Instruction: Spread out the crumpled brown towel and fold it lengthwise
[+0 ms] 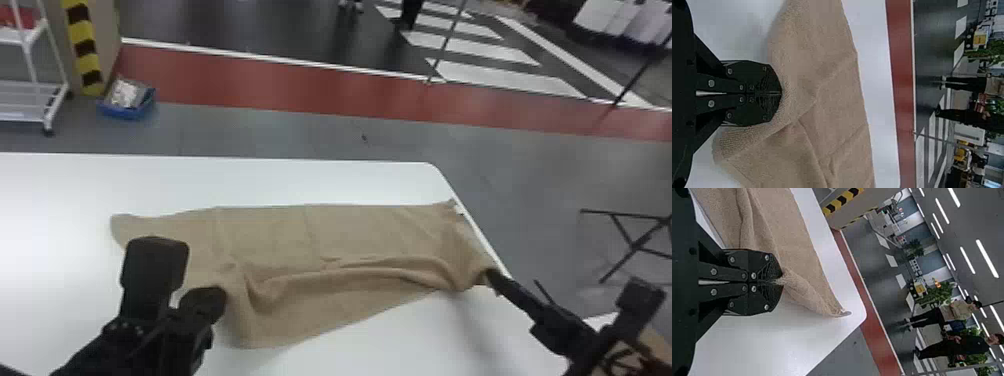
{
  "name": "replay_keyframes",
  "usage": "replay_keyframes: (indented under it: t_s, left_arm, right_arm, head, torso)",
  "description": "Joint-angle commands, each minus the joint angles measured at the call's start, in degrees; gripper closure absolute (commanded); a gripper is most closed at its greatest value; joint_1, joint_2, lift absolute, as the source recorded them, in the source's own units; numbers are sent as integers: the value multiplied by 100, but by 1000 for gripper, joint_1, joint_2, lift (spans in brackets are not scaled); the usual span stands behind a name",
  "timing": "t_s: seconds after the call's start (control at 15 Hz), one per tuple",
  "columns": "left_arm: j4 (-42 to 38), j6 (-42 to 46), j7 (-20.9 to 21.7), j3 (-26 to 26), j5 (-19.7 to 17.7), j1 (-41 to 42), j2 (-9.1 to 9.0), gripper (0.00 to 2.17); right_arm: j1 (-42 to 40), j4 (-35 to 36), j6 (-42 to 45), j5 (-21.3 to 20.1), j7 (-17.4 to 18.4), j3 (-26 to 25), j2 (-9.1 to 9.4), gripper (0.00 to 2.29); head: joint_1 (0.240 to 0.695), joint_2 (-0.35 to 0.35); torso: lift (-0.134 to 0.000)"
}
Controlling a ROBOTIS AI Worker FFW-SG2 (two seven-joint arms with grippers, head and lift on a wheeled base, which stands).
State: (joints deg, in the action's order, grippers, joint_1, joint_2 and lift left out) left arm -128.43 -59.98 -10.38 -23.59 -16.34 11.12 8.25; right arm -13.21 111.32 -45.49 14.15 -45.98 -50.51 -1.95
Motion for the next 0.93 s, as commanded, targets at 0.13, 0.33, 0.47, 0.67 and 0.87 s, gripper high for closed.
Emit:
replay_keyframes:
  t_s: [0.13, 0.33, 0.47, 0.67, 0.87]
  left_arm:
    - [213, -9, -280, -506, -273, -760, -280, 1791]
    - [732, -27, -333, -1051, -185, -1244, -825, 1791]
    - [987, -9, -351, -1403, 202, -1270, -840, 1791]
    - [530, -642, -342, -1254, 439, -1112, -790, 1791]
    - [20, -871, -272, -665, 729, -716, -289, 1791]
  right_arm:
    - [-33, -5, 0, 44, -17, -12, 10, 1450]
    - [-94, -5, 35, 53, -61, -3, 37, 1450]
    - [-165, -32, 88, 158, -69, -29, 37, 1450]
    - [-156, -216, 264, 158, -69, -65, -69, 1450]
    - [-94, -331, 404, 106, -43, -21, -77, 1450]
  head:
    - [695, -350]
    - [695, -350]
    - [695, -350]
    - [695, -350]
    - [695, -350]
  torso:
    - [-125]
    - [-125]
    - [-125]
    - [-125]
    - [-125]
